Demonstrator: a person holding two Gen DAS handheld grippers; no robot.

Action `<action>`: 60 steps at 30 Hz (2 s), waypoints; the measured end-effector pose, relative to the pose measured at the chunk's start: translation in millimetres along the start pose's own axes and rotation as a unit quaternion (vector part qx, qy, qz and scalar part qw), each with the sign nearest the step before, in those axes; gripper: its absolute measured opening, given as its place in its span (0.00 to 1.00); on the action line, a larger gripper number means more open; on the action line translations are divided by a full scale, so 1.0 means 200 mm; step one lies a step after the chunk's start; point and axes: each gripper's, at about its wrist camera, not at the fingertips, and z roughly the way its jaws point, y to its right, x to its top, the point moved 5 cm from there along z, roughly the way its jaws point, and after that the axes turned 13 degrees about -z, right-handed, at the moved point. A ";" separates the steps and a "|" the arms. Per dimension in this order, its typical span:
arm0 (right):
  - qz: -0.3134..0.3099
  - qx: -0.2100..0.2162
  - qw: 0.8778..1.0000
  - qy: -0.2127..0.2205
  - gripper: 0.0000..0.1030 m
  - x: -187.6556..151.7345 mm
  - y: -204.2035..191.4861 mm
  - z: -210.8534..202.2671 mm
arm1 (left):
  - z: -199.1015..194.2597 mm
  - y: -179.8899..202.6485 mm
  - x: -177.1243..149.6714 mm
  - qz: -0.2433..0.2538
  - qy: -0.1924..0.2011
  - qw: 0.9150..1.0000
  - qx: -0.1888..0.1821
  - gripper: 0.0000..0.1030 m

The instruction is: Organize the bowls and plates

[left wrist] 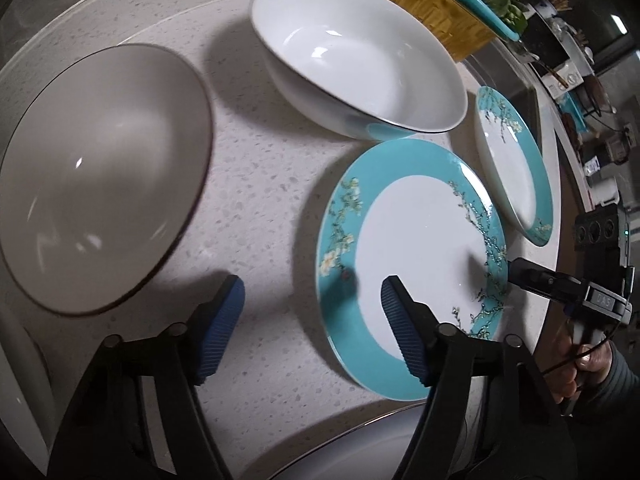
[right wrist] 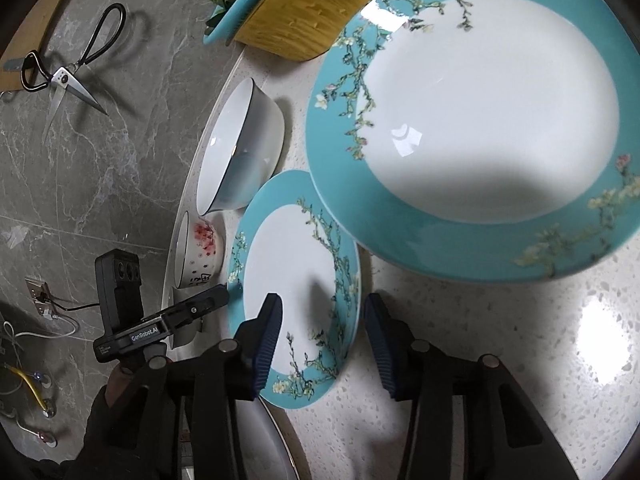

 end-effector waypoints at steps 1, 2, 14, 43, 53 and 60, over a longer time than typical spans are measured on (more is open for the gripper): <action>-0.001 0.000 1.000 -0.002 0.46 0.00 -0.01 0.01 | 0.01 0.02 0.00 0.000 -0.006 1.000 -0.003 0.62; -0.004 -0.003 1.000 -0.001 0.46 0.00 -0.01 0.01 | 0.01 0.03 0.01 0.007 -0.009 1.000 -0.002 0.61; -0.004 -0.030 0.999 -0.020 0.26 0.02 0.00 0.02 | 0.03 0.13 -0.02 0.027 -0.016 0.999 0.016 0.34; -0.005 -0.083 0.996 -0.041 0.12 0.06 -0.05 0.03 | -0.03 0.13 -0.04 0.024 0.009 0.998 0.059 0.29; -0.008 -0.085 0.995 -0.042 0.12 0.08 -0.10 0.00 | -0.12 0.12 -0.05 0.022 0.018 0.998 0.054 0.29; -0.027 -0.090 0.995 -0.040 0.12 0.08 -0.14 -0.03 | -0.20 0.11 -0.11 0.022 0.034 0.998 0.051 0.29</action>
